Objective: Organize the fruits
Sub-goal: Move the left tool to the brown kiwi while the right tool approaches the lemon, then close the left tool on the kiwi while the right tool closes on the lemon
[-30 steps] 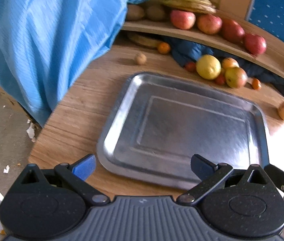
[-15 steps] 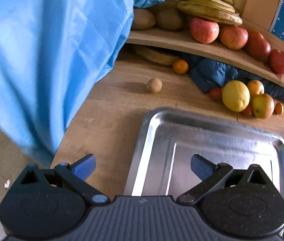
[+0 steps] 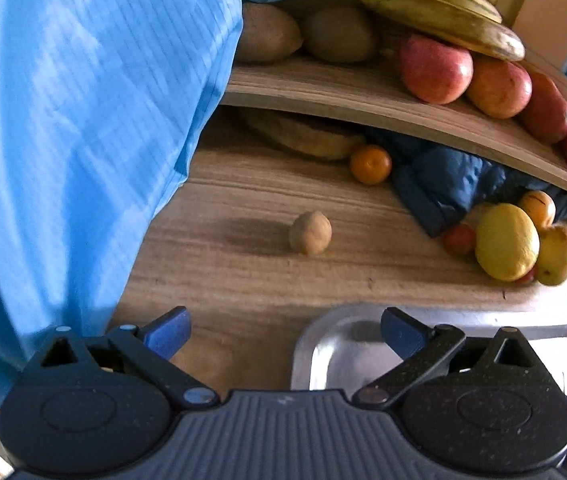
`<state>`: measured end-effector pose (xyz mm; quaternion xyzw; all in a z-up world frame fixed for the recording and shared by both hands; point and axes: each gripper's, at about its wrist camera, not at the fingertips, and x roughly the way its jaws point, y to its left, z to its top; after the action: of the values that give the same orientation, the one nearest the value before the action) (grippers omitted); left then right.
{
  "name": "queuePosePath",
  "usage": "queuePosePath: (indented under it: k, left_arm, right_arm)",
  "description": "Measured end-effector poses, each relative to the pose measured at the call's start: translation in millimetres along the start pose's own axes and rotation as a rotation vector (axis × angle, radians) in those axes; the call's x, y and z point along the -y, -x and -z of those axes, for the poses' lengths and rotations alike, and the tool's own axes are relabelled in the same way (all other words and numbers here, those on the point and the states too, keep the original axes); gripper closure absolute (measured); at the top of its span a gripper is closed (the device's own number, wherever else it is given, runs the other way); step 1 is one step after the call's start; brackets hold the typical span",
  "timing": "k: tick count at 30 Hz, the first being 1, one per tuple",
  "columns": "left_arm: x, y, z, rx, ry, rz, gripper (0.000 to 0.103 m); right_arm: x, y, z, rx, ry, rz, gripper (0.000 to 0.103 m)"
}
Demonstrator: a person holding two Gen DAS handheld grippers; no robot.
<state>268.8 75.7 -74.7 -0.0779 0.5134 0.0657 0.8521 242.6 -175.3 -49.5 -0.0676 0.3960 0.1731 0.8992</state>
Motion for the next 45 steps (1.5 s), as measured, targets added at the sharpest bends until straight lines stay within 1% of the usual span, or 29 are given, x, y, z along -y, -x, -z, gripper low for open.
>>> queuePosePath:
  k: [8, 10, 14, 20, 22, 24, 26, 28, 30, 34, 36, 38, 40, 42, 45]
  left_arm:
    - [-6.5, -18.2, -20.1, -0.009, 0.000, 0.019, 0.000]
    - [-6.0, -22.6, -23.7, -0.013, -0.004, 0.022, 0.000]
    - [-8.2, -31.7, -29.7, -0.023, -0.005, 0.024, 0.000]
    - [-7.7, -38.1, -37.6, -0.008, -0.007, 0.048, 0.001]
    - [-7.0, -39.1, -41.8, -0.004, -0.009, 0.062, 0.003]
    - [-4.9, -39.8, -44.7, 0.001, -0.014, 0.071, 0.007]
    - [-2.7, -40.3, -47.2, 0.006, -0.018, 0.081, 0.009]
    - [1.2, -40.7, -49.0, 0.012, -0.020, 0.089, 0.012]
    - [4.2, -41.2, -50.8, 0.017, -0.020, 0.103, 0.019]
    - [10.6, -42.2, -52.2, 0.032, -0.023, 0.115, 0.027]
    - [12.9, -40.6, -49.1, 0.040, -0.027, 0.126, 0.039]
    - [14.7, -41.5, -50.7, 0.043, -0.029, 0.138, 0.048]
    - [15.1, -41.7, -51.9, 0.044, -0.030, 0.147, 0.053]
    - [16.3, -42.8, -52.6, 0.044, -0.033, 0.157, 0.065]
    - [17.1, -42.1, -49.6, 0.041, -0.033, 0.187, 0.072]
  right_arm:
    - [-13.5, -27.1, -28.0, 0.022, -0.004, 0.026, 0.001]
    - [-15.4, -33.6, -33.5, 0.033, 0.005, 0.037, 0.001]
    - [-14.6, -46.7, -41.4, 0.027, 0.029, 0.061, 0.001]
    - [-11.1, -62.2, -50.6, 0.018, 0.014, 0.071, 0.007]
    - [-12.0, -66.5, -52.7, 0.016, 0.015, 0.069, 0.013]
    - [-14.0, -70.0, -54.6, 0.013, 0.015, 0.068, 0.018]
    - [-15.1, -73.0, -56.2, 0.011, 0.014, 0.065, 0.018]
    - [-14.7, -75.3, -57.0, 0.015, 0.010, 0.071, 0.018]
    - [-12.6, -77.2, -57.5, 0.018, 0.000, 0.074, 0.019]
    - [-8.8, -81.6, -57.1, 0.007, -0.010, 0.086, 0.022]
    - [-8.4, -82.1, -56.5, 0.008, -0.012, 0.089, 0.022]
    - [-8.4, -82.4, -56.1, 0.010, -0.016, 0.091, 0.022]
    - [-8.3, -82.8, -55.5, 0.010, -0.019, 0.096, 0.023]
    - [-8.3, -82.4, -54.2, 0.010, -0.024, 0.104, 0.026]
    - [-8.2, -81.5, -52.2, 0.010, -0.034, 0.117, 0.030]
